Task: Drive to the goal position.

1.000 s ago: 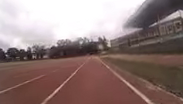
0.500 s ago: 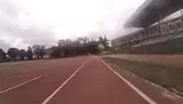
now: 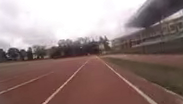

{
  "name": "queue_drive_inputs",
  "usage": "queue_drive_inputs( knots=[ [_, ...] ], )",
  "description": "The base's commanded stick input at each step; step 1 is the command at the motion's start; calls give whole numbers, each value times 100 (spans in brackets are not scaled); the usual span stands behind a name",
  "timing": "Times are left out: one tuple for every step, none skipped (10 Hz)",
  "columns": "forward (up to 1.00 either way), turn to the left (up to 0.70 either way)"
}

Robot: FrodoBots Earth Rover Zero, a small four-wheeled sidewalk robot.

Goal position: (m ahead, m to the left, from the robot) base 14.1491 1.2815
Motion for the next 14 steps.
queue_drive_inputs(
  knots=[
    [70,-23],
    [70,-23],
    [70,-23],
    [70,-23],
    [70,-23],
    [70,-23],
    [70,0],
    [70,0],
    [70,0],
    [70,0],
    [70,0],
    [70,0],
    [70,0],
    [70,0]
  ],
)
